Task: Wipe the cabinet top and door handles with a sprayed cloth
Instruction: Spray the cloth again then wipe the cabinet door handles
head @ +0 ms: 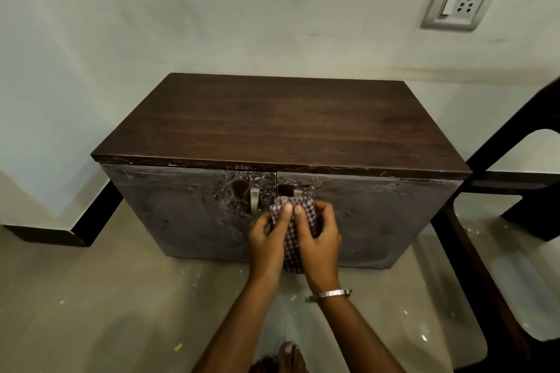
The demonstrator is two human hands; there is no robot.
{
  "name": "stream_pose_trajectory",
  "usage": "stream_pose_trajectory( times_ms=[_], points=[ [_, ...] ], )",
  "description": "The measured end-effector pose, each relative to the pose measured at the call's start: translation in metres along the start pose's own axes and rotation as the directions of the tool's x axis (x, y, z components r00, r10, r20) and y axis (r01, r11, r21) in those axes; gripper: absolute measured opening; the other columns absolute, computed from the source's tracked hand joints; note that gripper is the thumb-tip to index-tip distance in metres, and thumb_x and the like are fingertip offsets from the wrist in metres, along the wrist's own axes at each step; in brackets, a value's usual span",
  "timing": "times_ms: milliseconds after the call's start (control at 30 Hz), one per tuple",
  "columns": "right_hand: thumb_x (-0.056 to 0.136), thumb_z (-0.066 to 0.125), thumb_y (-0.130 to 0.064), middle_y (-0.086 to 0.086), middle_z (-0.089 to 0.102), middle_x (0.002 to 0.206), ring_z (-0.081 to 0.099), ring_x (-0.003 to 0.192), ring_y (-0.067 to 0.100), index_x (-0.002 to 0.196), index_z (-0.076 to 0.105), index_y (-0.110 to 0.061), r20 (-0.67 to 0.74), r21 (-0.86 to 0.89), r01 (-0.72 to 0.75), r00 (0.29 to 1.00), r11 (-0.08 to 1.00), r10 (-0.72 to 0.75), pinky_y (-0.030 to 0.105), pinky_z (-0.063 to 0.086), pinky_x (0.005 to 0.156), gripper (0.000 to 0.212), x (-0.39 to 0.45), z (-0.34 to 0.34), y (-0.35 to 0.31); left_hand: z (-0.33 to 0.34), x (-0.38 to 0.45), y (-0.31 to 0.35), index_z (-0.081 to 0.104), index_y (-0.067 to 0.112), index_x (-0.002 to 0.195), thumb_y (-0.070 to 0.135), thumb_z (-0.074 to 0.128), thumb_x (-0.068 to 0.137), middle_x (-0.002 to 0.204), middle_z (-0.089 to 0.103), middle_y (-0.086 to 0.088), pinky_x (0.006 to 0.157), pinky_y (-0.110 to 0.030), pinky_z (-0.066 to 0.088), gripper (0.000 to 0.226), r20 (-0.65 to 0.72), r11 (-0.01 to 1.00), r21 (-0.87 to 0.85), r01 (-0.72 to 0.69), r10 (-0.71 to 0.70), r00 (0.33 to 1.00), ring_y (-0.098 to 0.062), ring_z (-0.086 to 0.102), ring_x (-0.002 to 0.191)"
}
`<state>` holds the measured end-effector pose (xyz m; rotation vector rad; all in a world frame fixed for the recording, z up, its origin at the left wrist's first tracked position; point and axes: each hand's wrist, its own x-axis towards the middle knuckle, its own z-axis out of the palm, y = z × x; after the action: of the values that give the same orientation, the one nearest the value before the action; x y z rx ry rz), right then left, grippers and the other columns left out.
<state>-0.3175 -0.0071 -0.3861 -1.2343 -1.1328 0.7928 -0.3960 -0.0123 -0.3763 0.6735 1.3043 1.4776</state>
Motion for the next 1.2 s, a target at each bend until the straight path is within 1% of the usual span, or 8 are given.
stream_pose_trajectory(
  times_ms=[167, 267, 367, 500, 700, 933, 1100, 1200],
  points=[
    [0.093, 0.061, -0.035, -0.009, 0.067, 0.095, 0.066, 0.089, 0.005, 0.105, 0.054, -0.029, 0.041, -0.027, 0.006, 0.999, 1.0, -0.005, 0.021, 0.055, 0.073, 0.015, -0.01, -0.003, 0.018, -0.009, 0.001, -0.009, 0.069, 0.024, 0.094, 0.032, 0.068, 0.084, 0.091, 0.073, 0.008, 0.062, -0.015, 0.053, 0.013, 0.043, 0.998, 0.066, -0.002, -0.001, 0.999, -0.003, 0.069, 0.081],
    [0.094, 0.06, -0.027, -0.008, 0.067, 0.093, 0.065, 0.086, 0.002, 0.105, 0.055, -0.023, 0.062, -0.042, 0.018, 0.998, 0.999, -0.016, 0.017, 0.052, 0.072, 0.013, -0.012, -0.004, 0.024, -0.014, 0.004, -0.014, 0.069, 0.025, 0.09, 0.031, 0.069, 0.083, 0.087, 0.073, 0.01, 0.065, -0.02, 0.053, 0.009, 0.064, 0.994, 0.111, 0.0, -0.007, 0.998, -0.003, 0.069, 0.079],
    [0.094, 0.06, -0.022, -0.007, 0.067, 0.092, 0.064, 0.085, 0.0, 0.105, 0.056, -0.02, 0.054, -0.047, 0.02, 0.998, 0.999, -0.018, 0.011, 0.049, 0.071, 0.012, -0.012, -0.003, 0.024, -0.015, 0.005, -0.017, 0.069, 0.023, 0.094, 0.037, 0.07, 0.078, 0.09, 0.074, 0.006, 0.075, -0.03, 0.055, 0.021, 0.068, 0.992, 0.125, 0.0, -0.009, 0.998, -0.009, 0.07, 0.084],
    [0.094, 0.06, -0.022, -0.006, 0.065, 0.096, 0.064, 0.089, 0.003, 0.106, 0.054, -0.023, 0.04, -0.024, 0.011, 0.999, 1.0, -0.01, 0.015, 0.051, 0.075, 0.014, -0.011, 0.0, 0.017, -0.016, 0.007, -0.016, 0.069, 0.019, 0.101, 0.045, 0.071, 0.069, 0.098, 0.074, 0.0, 0.082, -0.035, 0.055, 0.041, 0.108, 0.996, 0.086, 0.008, -0.017, 0.994, -0.014, 0.07, 0.092],
    [0.094, 0.06, -0.013, -0.007, 0.062, 0.099, 0.06, 0.093, 0.0, 0.106, 0.048, -0.027, 0.022, -0.037, 0.018, 1.0, 0.999, -0.017, 0.011, 0.047, 0.078, 0.022, -0.014, -0.001, 0.018, -0.022, 0.008, -0.023, 0.068, 0.018, 0.107, 0.037, 0.075, 0.068, 0.104, 0.074, -0.001, 0.086, -0.035, 0.053, 0.044, 0.198, 0.998, 0.042, 0.035, -0.043, 0.979, -0.017, 0.069, 0.1],
    [0.093, 0.062, -0.016, 0.001, 0.064, 0.104, 0.064, 0.097, 0.012, 0.109, 0.05, -0.02, 0.014, -0.062, -0.158, 0.987, 0.985, 0.159, 0.028, 0.054, 0.084, 0.02, -0.006, 0.003, 0.028, -0.008, 0.015, -0.031, 0.067, 0.023, 0.096, 0.027, 0.073, 0.082, 0.09, 0.071, 0.006, 0.064, -0.023, 0.049, 0.015, -0.031, 0.978, 0.197, 0.068, -0.063, 0.998, -0.008, 0.067, 0.083],
    [0.091, 0.066, -0.015, -0.004, 0.064, 0.097, 0.063, 0.09, 0.003, 0.102, 0.05, -0.025, 0.016, -0.046, -0.114, 0.993, 0.992, 0.115, 0.019, 0.051, 0.078, 0.022, -0.01, -0.002, 0.022, -0.017, 0.017, -0.031, 0.069, 0.016, 0.103, 0.021, 0.074, 0.08, 0.1, 0.074, -0.003, 0.085, -0.039, 0.054, 0.024, 0.045, 0.987, 0.147, 0.067, -0.075, 0.996, -0.02, 0.069, 0.096],
    [0.091, 0.065, -0.018, -0.003, 0.065, 0.097, 0.063, 0.09, 0.004, 0.102, 0.049, -0.025, 0.011, -0.064, -0.117, 0.993, 0.991, 0.118, 0.019, 0.052, 0.076, 0.021, -0.008, -0.002, 0.022, -0.017, 0.018, -0.03, 0.07, 0.017, 0.101, 0.021, 0.074, 0.079, 0.099, 0.074, -0.002, 0.086, -0.04, 0.055, 0.023, 0.05, 0.984, 0.166, 0.063, -0.072, 0.996, -0.019, 0.069, 0.095]
  ],
)
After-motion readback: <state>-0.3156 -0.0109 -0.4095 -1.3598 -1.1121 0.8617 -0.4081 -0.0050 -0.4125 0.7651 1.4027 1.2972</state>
